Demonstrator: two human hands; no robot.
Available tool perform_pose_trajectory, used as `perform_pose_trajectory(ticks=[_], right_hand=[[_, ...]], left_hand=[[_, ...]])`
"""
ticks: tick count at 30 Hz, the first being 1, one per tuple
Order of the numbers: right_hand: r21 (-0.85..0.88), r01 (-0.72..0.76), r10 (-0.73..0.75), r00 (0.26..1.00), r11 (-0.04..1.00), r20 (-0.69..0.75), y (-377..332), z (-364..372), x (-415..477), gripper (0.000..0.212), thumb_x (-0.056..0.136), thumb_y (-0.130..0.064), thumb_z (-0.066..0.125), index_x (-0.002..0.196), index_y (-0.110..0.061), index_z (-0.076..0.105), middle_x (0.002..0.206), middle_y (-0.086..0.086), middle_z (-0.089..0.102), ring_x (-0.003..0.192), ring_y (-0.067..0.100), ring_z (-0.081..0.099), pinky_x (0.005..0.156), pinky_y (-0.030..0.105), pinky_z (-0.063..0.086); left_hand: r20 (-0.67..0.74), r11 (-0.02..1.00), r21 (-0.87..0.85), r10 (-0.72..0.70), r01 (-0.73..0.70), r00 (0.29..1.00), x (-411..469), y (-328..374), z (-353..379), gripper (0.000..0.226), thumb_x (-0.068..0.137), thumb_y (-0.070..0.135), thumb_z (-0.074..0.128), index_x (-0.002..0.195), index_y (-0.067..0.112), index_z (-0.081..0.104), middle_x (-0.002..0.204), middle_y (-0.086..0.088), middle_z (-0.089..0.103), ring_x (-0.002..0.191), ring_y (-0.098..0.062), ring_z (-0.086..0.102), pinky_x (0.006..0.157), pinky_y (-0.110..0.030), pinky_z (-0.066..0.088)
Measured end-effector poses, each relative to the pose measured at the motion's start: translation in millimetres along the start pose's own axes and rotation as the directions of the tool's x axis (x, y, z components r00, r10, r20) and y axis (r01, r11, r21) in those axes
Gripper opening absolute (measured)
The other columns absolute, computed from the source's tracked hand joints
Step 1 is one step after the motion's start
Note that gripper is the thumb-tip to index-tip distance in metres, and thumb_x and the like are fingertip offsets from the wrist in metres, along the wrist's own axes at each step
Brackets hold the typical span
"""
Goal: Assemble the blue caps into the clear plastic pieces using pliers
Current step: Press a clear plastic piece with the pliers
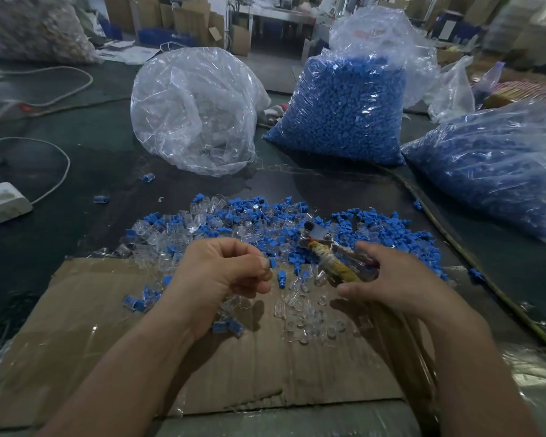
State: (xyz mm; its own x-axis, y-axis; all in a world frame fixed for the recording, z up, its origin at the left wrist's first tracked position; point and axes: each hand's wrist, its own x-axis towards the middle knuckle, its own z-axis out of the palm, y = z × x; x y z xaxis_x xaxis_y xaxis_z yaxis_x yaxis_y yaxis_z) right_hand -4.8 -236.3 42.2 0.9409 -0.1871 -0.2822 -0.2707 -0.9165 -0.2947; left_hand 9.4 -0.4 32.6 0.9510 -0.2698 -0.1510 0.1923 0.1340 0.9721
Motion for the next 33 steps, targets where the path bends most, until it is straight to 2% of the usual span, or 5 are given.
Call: perform_pose_trajectory(ticks=[9,15,21,28,33], right_hand=[[-0.156,-0.020,0.014,0.999,0.987,-0.039,-1,5,3,0.098,0.063,-0.065,0.067,0.142,-0.028,0.024,0.149,-0.004,0.027,0.134,0.018,0.026,0.112,0.046,0.017],[-0.046,0.026,-0.034,0.978,0.999,-0.205,-4,7,6,0.043,0.065,-0.044,0.072,0.096,-0.027,0.048,0.082,-0.013,0.046,0.073,0.003,0.043,0.096,0.040,0.039],[-0.002,0.078,-0.074,0.940,0.997,-0.334,-8,7,2,0.042,0.066,-0.032,0.071,0.101,-0.024,0.049,0.083,-0.009,0.052,0.074,0.007,0.049,0.063,0.025,0.042],[0.083,0.284,-0.210,0.849,0.955,-0.486,-16,9,-3,0.046,0.076,-0.009,0.063,0.119,-0.018,0.049,0.088,-0.011,0.047,0.074,0.007,0.045,0.069,0.026,0.034],[-0.086,0.354,-0.325,0.700,0.931,-0.636,-21,7,-10,0.016,0.074,-0.022,0.071,0.089,-0.021,0.064,0.066,-0.025,0.034,0.070,0.012,0.038,0.066,0.027,0.018]], left_hand=[[-0.005,1.000,-0.011,-0.006,0.006,1.000,0,0,0,0.007,0.050,0.011,0.069,0.055,0.008,0.065,0.058,-0.012,0.066,0.047,-0.018,0.062,0.046,-0.022,0.052],[0.000,1.000,-0.011,0.010,-0.010,1.000,0,0,0,0.012,0.051,0.013,0.068,0.060,0.006,0.064,0.059,-0.011,0.067,0.049,-0.017,0.063,0.047,-0.021,0.052],[-0.005,0.999,-0.035,0.012,-0.012,1.000,1,-2,-1,0.020,0.057,0.013,0.067,0.072,0.001,0.062,0.064,-0.011,0.069,0.054,-0.017,0.065,0.048,-0.021,0.052],[-0.072,0.987,-0.098,0.124,-0.131,0.990,1,-4,3,0.019,0.060,0.016,0.064,0.074,0.004,0.060,0.065,-0.008,0.070,0.058,-0.016,0.067,0.055,-0.021,0.054],[-0.140,0.965,-0.114,0.221,-0.237,0.965,0,-5,7,0.019,0.060,0.017,0.063,0.075,0.005,0.060,0.067,-0.006,0.070,0.061,-0.017,0.067,0.057,-0.021,0.055]])
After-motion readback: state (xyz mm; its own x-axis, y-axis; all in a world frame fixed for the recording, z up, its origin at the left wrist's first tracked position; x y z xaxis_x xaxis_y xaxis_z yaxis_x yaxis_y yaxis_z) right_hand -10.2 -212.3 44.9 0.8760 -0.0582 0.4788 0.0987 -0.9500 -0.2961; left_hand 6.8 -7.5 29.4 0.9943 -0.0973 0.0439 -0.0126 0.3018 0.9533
